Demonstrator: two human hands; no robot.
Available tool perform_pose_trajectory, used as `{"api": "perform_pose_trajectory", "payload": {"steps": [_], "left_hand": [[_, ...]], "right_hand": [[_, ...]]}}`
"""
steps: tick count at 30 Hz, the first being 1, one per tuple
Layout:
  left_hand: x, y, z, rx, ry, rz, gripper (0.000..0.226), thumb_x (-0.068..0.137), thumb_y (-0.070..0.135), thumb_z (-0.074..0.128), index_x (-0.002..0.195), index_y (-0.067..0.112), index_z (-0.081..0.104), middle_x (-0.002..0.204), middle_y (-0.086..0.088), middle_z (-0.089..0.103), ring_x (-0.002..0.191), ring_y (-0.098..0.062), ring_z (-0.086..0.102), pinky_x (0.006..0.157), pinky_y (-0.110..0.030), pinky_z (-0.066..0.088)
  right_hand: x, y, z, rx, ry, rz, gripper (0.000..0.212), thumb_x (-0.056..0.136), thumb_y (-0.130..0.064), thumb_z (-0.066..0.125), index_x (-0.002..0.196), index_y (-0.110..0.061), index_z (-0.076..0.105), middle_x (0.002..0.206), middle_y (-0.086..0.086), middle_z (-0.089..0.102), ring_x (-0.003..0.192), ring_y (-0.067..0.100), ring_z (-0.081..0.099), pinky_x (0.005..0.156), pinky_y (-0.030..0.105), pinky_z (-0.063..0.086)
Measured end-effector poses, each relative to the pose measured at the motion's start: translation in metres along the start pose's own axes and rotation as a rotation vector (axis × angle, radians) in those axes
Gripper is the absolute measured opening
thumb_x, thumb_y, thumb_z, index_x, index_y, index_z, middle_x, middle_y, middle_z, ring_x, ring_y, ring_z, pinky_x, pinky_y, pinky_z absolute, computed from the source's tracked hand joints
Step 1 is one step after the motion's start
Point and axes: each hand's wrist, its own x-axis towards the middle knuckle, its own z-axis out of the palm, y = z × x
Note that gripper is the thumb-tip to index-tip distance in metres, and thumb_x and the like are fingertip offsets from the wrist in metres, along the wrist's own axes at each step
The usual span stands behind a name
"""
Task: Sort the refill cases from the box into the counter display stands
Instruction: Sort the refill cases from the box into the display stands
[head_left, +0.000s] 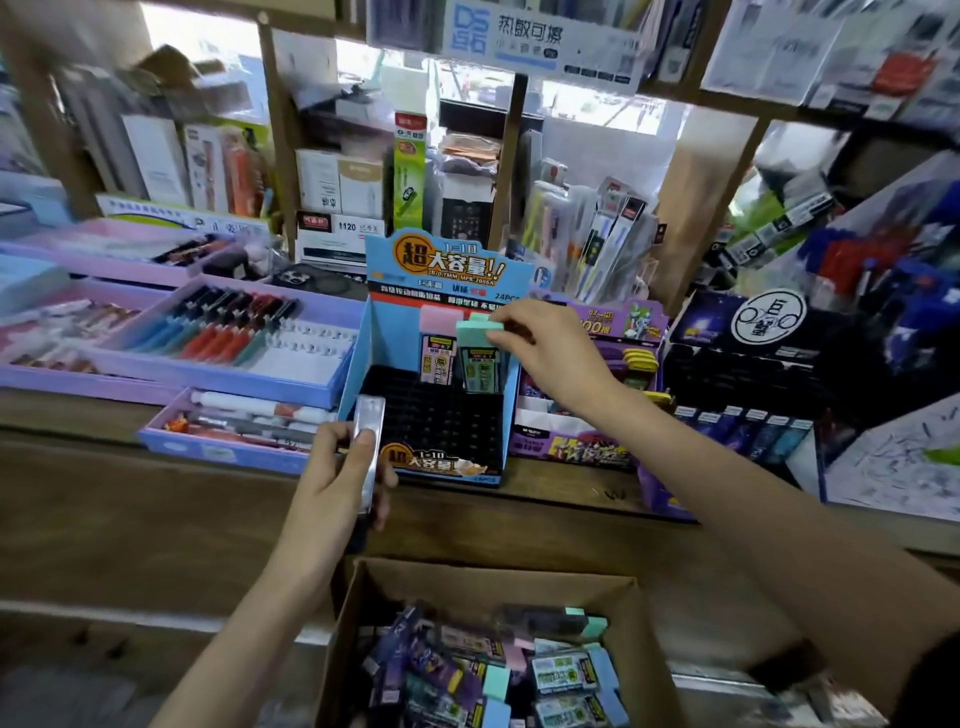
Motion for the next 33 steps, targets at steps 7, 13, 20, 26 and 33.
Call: {"api": "perform_pose_trajectory", "payload": {"steps": [7, 13, 20, 26, 33], "left_hand": [[0.000, 0.001, 0.002, -0.034, -0.053, -0.012, 0.016, 0.094, 0.030, 0.046, 0.084, 0.019, 0.045, 0.065, 0.000, 0.062, 0.047, -0.015, 0.051, 0.043, -0.025, 0.042], [-0.004, 0.007, 0.007, -0.051, -0.050, -0.019, 0.015, 0.097, 0.024, 0.044, 0.087, 0.014, 0.047, 0.065, -0.004, 0.063, 0.047, -0.016, 0.051, 0.044, -0.023, 0.043], [-0.008, 0.018, 0.017, -0.001, -0.064, 0.029, 0.018, 0.097, 0.024, 0.043, 0.090, 0.009, 0.050, 0.066, -0.004, 0.064, 0.046, -0.014, 0.048, 0.045, -0.023, 0.042], [-0.004, 0.018, 0.032, -0.125, -0.084, -0.003, 0.026, 0.102, 0.024, 0.031, 0.098, 0.013, 0.054, 0.069, -0.004, 0.061, 0.050, -0.012, 0.048, 0.047, -0.020, 0.041], [-0.006, 0.022, 0.040, 0.083, -0.181, 0.154, 0.015, 0.090, 0.008, 0.054, 0.100, 0.019, 0.056, 0.077, 0.001, 0.058, 0.067, -0.006, 0.055, 0.057, -0.013, 0.044]], "right_hand": [[-0.001, 0.003, 0.009, 0.073, 0.028, 0.083, 0.023, 0.091, -0.016, 0.059, 0.112, -0.004, 0.059, 0.100, 0.013, 0.064, 0.085, 0.019, 0.056, 0.081, 0.036, 0.048], [0.001, 0.012, 0.015, -0.180, 0.093, 0.006, 0.017, 0.091, -0.014, 0.059, 0.100, -0.001, 0.063, 0.101, 0.013, 0.053, 0.094, 0.028, 0.052, 0.078, 0.035, 0.042], [-0.008, 0.004, 0.007, -0.413, 0.024, -0.047, 0.032, 0.095, -0.021, 0.051, 0.123, -0.006, 0.057, 0.116, 0.012, 0.049, 0.109, 0.028, 0.044, 0.091, 0.037, 0.038], [-0.048, -0.047, 0.013, 0.419, -0.172, 0.176, 0.021, 0.097, -0.035, 0.047, 0.099, -0.023, 0.064, 0.095, -0.007, 0.059, 0.093, 0.009, 0.053, 0.076, 0.024, 0.038], [-0.059, -0.058, 0.010, 0.589, -0.145, 0.303, 0.024, 0.094, -0.032, 0.054, 0.087, -0.013, 0.067, 0.079, 0.003, 0.064, 0.074, 0.011, 0.057, 0.069, 0.035, 0.047]]}}
